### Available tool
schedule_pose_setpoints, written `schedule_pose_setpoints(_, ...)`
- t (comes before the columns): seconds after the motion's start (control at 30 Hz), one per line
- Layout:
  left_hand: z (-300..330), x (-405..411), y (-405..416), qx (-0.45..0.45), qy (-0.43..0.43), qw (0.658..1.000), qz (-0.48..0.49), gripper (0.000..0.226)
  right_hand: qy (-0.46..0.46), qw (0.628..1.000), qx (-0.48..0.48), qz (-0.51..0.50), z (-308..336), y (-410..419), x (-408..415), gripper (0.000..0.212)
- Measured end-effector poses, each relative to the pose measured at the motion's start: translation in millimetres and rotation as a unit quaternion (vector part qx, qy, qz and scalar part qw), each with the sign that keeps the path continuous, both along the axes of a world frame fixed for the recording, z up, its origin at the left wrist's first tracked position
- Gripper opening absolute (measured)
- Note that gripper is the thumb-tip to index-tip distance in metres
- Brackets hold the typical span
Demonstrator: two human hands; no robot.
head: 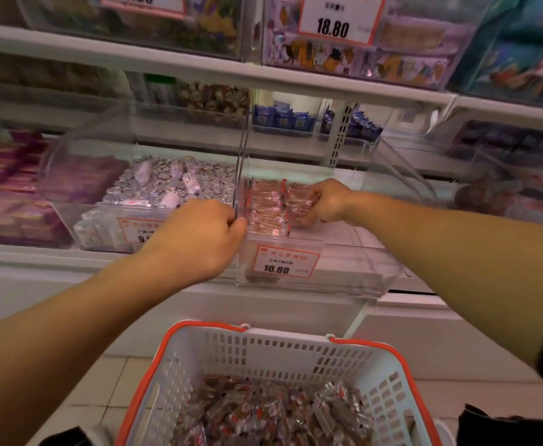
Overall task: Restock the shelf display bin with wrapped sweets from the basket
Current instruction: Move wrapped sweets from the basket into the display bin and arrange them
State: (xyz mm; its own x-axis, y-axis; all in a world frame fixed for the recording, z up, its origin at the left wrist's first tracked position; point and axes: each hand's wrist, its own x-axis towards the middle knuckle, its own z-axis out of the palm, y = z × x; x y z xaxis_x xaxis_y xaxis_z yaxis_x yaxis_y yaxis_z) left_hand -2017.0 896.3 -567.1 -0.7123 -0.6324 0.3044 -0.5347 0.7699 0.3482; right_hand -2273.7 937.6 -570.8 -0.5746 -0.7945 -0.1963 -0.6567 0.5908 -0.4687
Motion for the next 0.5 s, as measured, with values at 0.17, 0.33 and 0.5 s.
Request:
schedule_pose_setpoints(0.17, -2.7, 5.1, -9.4, -0.016, -0.001, 1.000, -0.008, 0.041, 0.094, 0.995, 0.032, -0.006, -4.9, -8.3, 6.6, 0.067)
schedule_pose_setpoints(0.33, -3.6, 3.4, -6.5, -0.009, 0.004, 1.000, -0.007, 0.040, -0.023, 0.999, 0.025, 0.027, -6.9, -11.6, 13.6, 0.023)
schedule_pose_setpoints(0.5, -3.0, 2.7, -3.5, 0.014, 0.005, 1.000, 0.006, 0.039, -0.013, 0.998, 0.053, 0.042, -5.5, -17.7, 18.3, 0.025)
